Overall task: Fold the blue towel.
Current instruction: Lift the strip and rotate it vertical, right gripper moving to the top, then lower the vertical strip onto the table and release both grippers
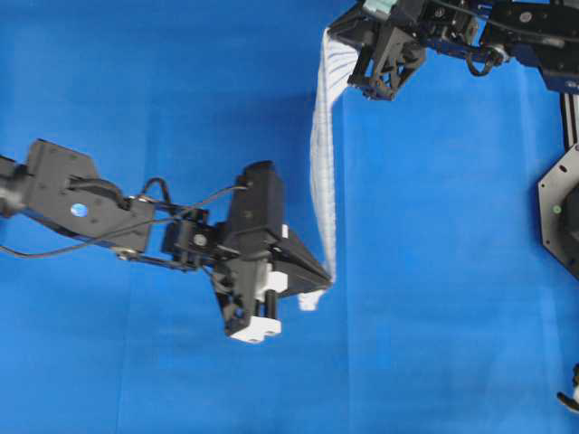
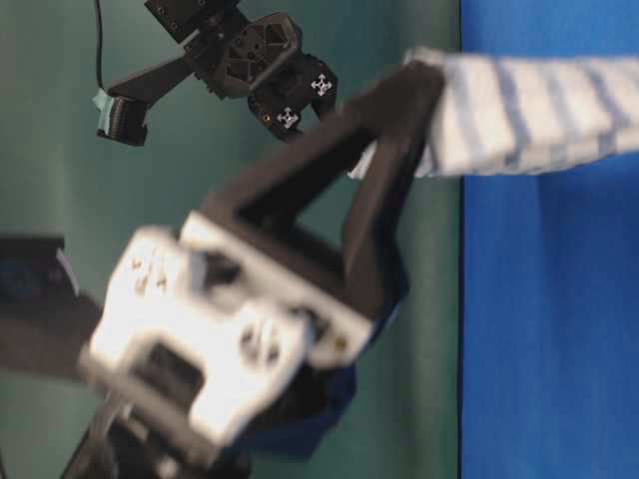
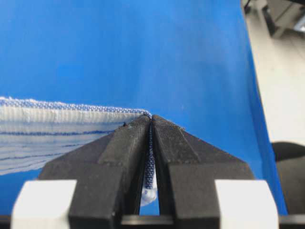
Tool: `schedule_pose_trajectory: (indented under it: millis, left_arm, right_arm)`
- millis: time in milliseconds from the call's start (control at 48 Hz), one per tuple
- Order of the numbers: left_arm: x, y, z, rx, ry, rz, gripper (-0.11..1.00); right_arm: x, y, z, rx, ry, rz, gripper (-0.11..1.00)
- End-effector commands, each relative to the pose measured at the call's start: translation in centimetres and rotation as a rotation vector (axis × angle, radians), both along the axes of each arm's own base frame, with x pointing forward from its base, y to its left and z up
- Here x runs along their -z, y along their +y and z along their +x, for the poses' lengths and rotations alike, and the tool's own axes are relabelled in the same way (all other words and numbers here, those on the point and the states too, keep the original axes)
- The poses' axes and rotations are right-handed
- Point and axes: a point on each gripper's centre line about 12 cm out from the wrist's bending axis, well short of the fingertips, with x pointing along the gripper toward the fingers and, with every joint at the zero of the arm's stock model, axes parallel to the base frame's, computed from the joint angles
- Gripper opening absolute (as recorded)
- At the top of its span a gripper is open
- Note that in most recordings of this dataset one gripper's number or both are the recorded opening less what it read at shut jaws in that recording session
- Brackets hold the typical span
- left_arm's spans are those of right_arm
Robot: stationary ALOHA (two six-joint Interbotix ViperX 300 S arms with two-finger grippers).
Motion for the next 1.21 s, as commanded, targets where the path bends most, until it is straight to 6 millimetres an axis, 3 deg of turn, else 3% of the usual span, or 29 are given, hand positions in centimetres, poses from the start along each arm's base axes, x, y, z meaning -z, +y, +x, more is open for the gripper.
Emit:
schedule_pose_trajectory:
  millis: [0, 333, 521, 771, 1187]
  left_arm:
    - [-1.8, -0.5, 1.4, 0.003, -0.06, -0.015, 0.02]
    - [-2.1, -1.1, 4.7, 0.004, -0.098, -0.017, 0.02]
    - [-0.9, -1.0, 5.1, 0.001, -0.076, -0.012, 0.02]
    - [0.2, -1.3, 3.8, 0.005, -0.043, -0.018, 0.02]
    - [1.7, -1.6, 0.2, -0.026, -0.068, -0.129, 0.02]
  right_arm:
    - [-1.6, -0.4, -0.6, 0.014, -0.04, -0.025, 0.01]
    - [-2.1, 0.4, -3.6, 0.026, -0.048, -0.047, 0.01]
    - [-1.9, 0.3, -3.6, 0.027, -0.043, -0.046, 0.01]
    - [-1.3, -0.3, -2.3, 0.023, -0.03, -0.041, 0.01]
    - [1.1, -2.4, 2.6, 0.001, 0.013, -0.027, 0.01]
